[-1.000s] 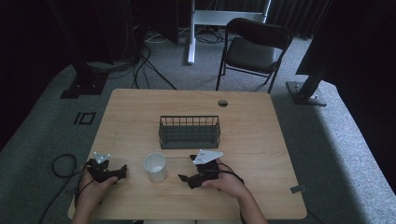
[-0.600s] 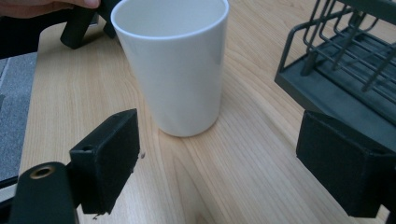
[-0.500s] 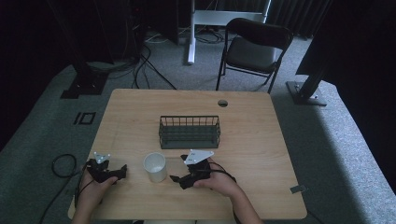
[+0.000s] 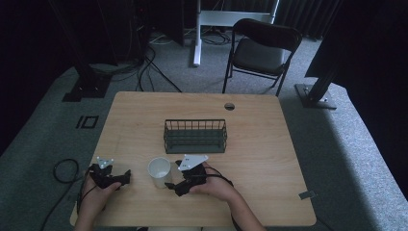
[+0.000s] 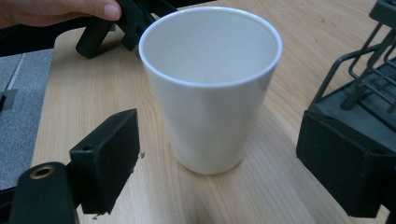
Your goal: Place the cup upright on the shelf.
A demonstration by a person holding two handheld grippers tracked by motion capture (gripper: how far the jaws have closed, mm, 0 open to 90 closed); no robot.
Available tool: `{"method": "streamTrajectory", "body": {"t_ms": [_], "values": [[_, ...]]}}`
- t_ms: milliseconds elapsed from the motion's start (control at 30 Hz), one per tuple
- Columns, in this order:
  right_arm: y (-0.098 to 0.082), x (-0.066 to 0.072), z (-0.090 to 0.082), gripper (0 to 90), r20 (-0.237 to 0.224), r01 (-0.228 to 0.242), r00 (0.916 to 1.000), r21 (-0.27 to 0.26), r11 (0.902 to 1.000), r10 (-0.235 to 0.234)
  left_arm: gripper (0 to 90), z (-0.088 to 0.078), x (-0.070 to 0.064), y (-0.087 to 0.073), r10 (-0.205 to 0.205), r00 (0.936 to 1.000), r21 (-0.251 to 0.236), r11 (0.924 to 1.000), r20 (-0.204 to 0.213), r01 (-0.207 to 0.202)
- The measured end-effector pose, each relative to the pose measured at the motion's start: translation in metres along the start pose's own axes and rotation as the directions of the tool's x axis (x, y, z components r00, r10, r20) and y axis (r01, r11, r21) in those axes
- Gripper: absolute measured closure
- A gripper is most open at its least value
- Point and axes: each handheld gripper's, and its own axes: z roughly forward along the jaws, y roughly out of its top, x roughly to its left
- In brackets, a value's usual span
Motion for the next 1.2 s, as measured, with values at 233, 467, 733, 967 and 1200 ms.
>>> {"method": "streamTrajectory", "body": {"t_ms": [233, 467, 733, 967, 1200], "values": [[0.008, 0.002, 0.009, 13.0, -0.011, 0.019, 0.9997, -0.005, 0.9998, -0.019, 0.4, 0.000, 0.000, 0.000, 0.000, 1.0000, 0.000, 1.0000, 0.000, 0.000], [0.010, 0.003, 0.019, 13.0, -0.017, 0.012, 0.9998, -0.002, 0.9999, -0.012, 0.5, 0.000, 0.000, 0.000, 0.000, 1.0000, 0.000, 1.0000, 0.000, 0.000], [0.013, 0.004, 0.030, 13.4, -0.019, 0.014, 0.9997, -0.005, 0.9999, -0.014, 0.4, 0.000, 0.000, 0.000, 0.000, 1.0000, 0.000, 1.0000, 0.000, 0.000], [0.015, 0.004, 0.034, 13.5, -0.024, 0.003, 0.9997, -0.017, 0.9999, -0.003, 0.5, 0.000, 0.000, 0.000, 0.000, 1.0000, 0.000, 1.0000, 0.000, 0.000], [0.016, 0.006, 0.037, 19.9, -0.020, 0.011, 0.9997, -0.027, 0.9996, -0.011, 0.5, 0.000, 0.000, 0.000, 0.000, 1.0000, 0.000, 1.0000, 0.000, 0.000]]}}
